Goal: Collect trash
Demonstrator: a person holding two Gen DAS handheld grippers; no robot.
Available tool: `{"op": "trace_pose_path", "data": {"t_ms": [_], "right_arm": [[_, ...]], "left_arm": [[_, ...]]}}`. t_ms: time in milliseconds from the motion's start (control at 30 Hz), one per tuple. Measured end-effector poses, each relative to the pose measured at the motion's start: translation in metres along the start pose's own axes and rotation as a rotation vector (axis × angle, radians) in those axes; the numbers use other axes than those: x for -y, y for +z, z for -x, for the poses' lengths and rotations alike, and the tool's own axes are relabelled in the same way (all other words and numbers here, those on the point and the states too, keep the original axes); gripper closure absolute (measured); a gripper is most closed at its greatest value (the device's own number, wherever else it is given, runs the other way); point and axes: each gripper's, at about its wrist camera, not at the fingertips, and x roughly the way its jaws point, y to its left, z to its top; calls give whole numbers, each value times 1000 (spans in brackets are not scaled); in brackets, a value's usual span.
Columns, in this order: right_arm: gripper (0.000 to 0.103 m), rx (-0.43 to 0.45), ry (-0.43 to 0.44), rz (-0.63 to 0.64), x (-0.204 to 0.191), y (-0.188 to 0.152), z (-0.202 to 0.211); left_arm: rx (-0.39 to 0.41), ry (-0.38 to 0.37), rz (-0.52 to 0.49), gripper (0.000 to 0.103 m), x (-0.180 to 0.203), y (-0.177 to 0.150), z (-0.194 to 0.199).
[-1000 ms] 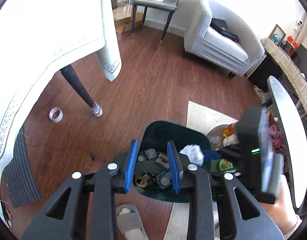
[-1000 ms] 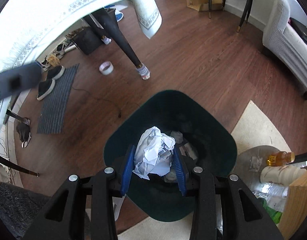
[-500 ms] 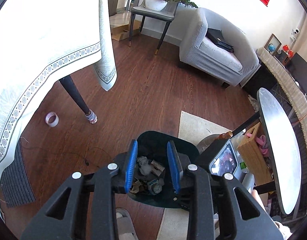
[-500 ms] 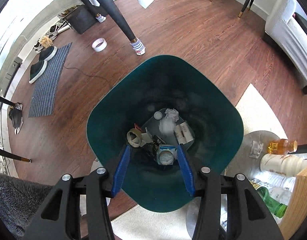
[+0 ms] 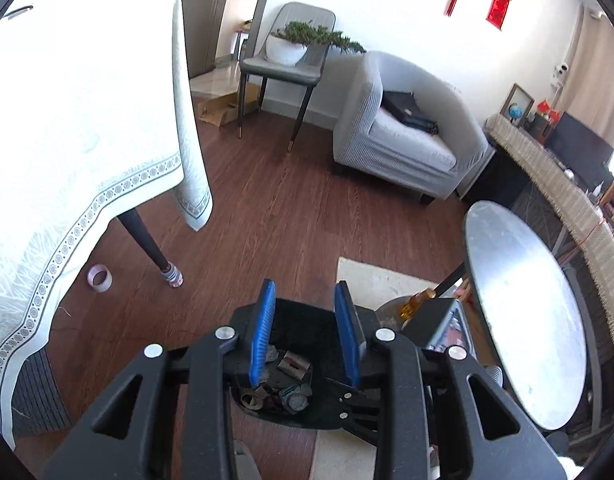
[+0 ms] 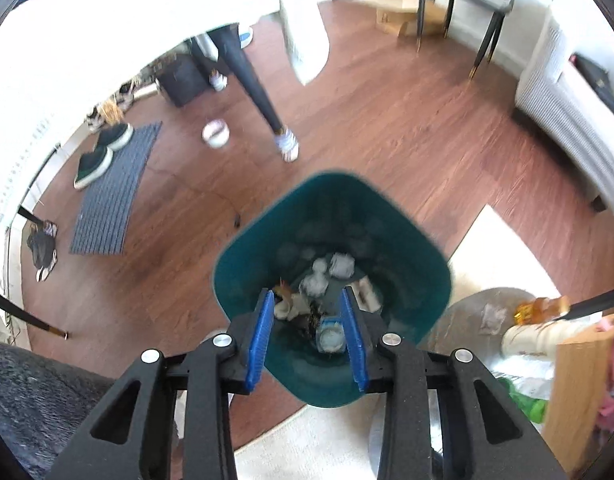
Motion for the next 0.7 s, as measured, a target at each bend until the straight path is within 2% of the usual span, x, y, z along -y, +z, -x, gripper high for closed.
{"op": "trace_pose_path", "data": {"t_ms": [100,233,333,433,567,700], "right_arm": [[69,85,-8,-3,-3,-4,40],[69,198,-27,-32,2,-16,99],[69,263,-71,-66,12,-29,138],[67,316,-133,-102,23,-46,174],[49,373,-212,-168,44,-79,215],[32,411,-298,-246,75,-122,252]], "left_arm": [[41,-40,16,71,5,-2,20],[83,-50,-9,70,18,-9,47],[99,-57,-19,65,29,-14,60],[112,-40,-53,55,42,-23,69],[133,-13,-101,32,61,-37,76],[184,53,-139,14,76,-51,82]]}}
